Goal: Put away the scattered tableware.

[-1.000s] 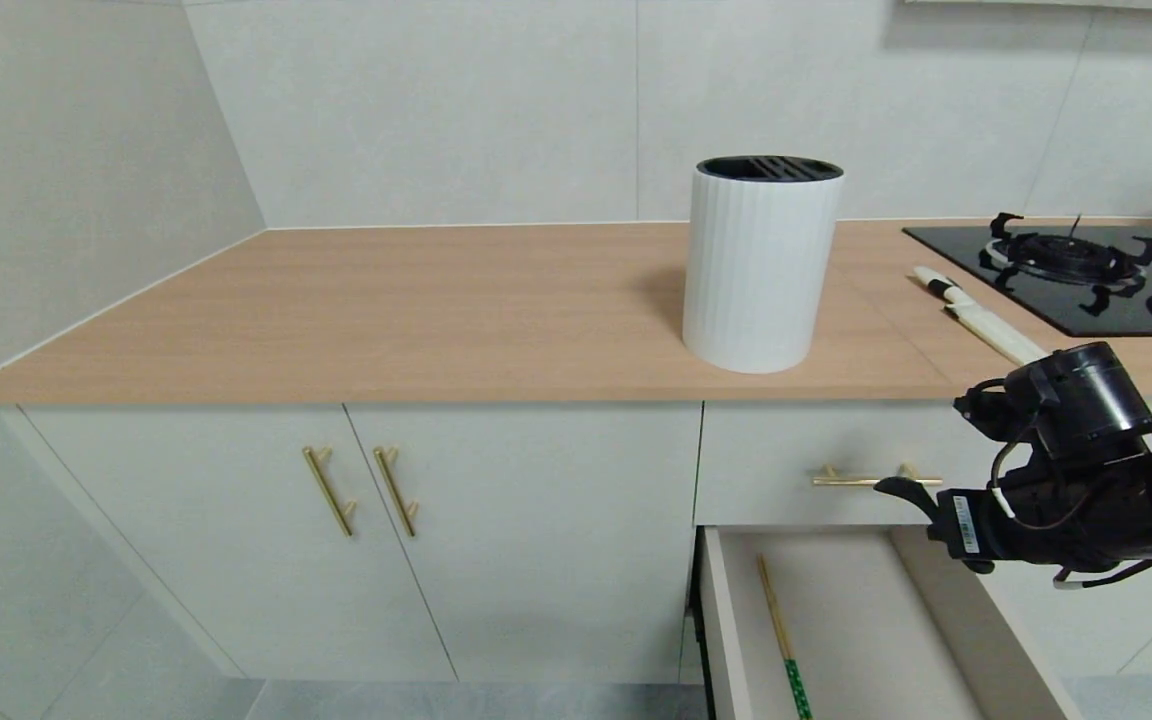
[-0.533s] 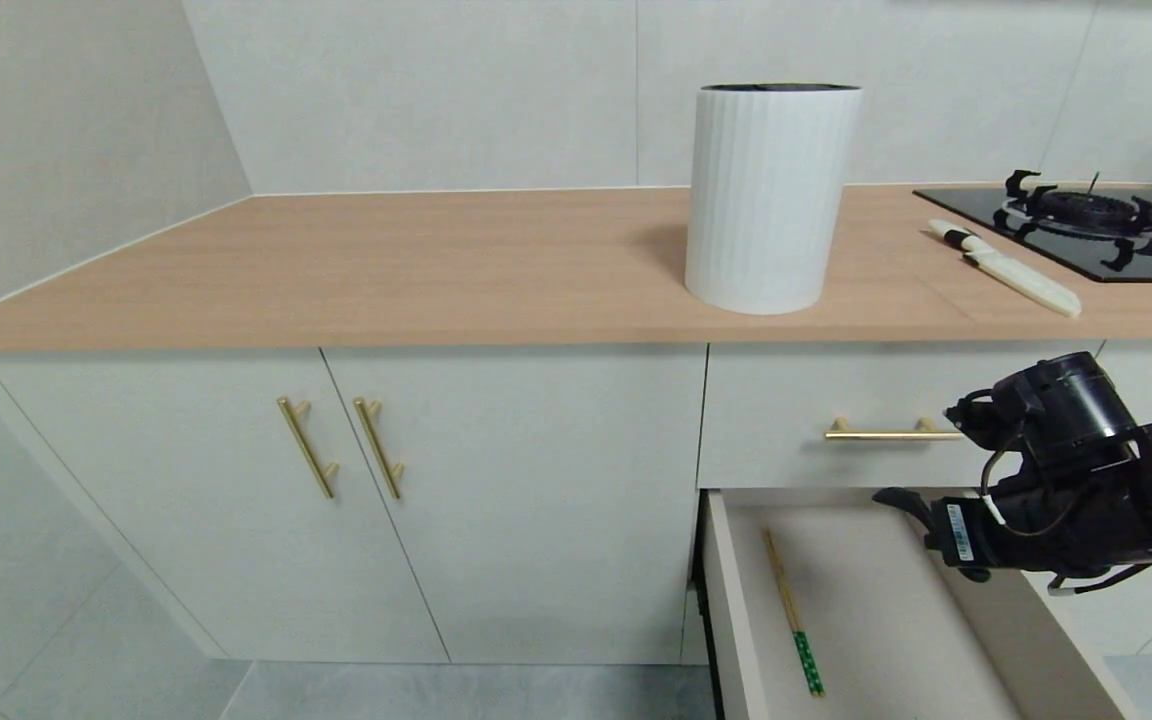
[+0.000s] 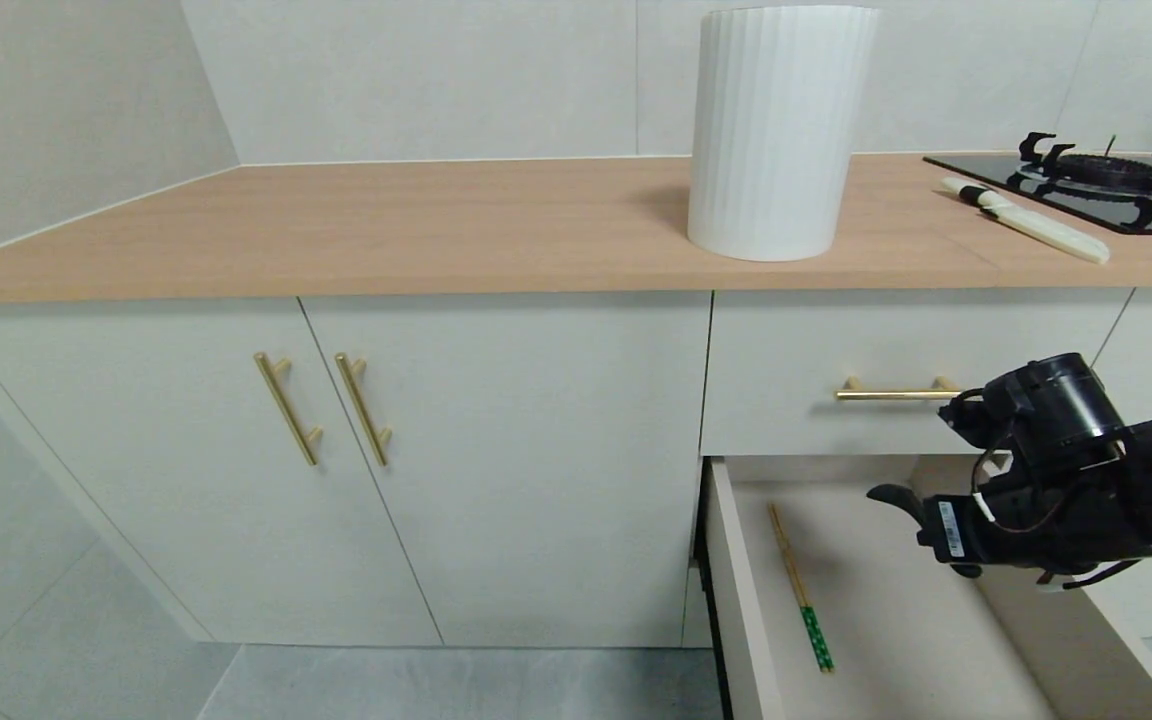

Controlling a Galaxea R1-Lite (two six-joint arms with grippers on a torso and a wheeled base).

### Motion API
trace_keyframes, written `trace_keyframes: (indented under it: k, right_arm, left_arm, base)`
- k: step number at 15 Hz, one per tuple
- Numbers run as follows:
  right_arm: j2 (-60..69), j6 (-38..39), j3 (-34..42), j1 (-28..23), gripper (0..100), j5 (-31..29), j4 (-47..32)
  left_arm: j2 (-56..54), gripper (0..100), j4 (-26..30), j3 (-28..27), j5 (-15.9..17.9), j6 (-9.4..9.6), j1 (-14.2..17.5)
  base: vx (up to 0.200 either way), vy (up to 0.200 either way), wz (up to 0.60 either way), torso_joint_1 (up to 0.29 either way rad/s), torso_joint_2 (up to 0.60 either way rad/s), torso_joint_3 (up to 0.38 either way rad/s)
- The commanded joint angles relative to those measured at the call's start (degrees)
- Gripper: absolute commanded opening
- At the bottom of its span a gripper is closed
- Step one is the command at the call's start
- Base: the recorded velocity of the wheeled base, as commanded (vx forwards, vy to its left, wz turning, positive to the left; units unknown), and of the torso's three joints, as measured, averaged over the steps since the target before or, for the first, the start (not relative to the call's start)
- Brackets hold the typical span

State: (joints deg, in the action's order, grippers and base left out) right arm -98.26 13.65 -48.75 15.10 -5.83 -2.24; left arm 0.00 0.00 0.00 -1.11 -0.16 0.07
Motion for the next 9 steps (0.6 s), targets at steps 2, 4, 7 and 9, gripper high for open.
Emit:
trace_keyframes:
  k: [2,4,7,9]
  right_arm:
    - [-4.7,-0.7,1.2,-0.1,0,-0.5,4.9]
    - [-8.4,-0.6,2.3,-0.3,0,-1.3,10.1]
    - [-15.0,-0.6,4.3,-0.6,0,-1.3,17.4]
    - [-19.7,-0.6,5.1,-0.6,0,-1.8,22.5]
  left_arm:
    - [0.0,100,0.0,0.0,0.0,-0.02,0.0]
    - [0.0,100,0.0,0.0,0.0,-0.02,0.0]
    - [0.0,100,0.0,0.0,0.0,-0.02,0.0]
    - [0.0,100,0.0,0.0,0.0,-0.02,0.0]
  base:
    - [0.0,0.0,0.0,0.0,0.0,0.0]
    - [0.0,0.0,0.0,0.0,0.0,0.0]
    - [0.0,0.0,0.0,0.0,0.0,0.0]
    - [0.0,0.0,0.0,0.0,0.0,0.0]
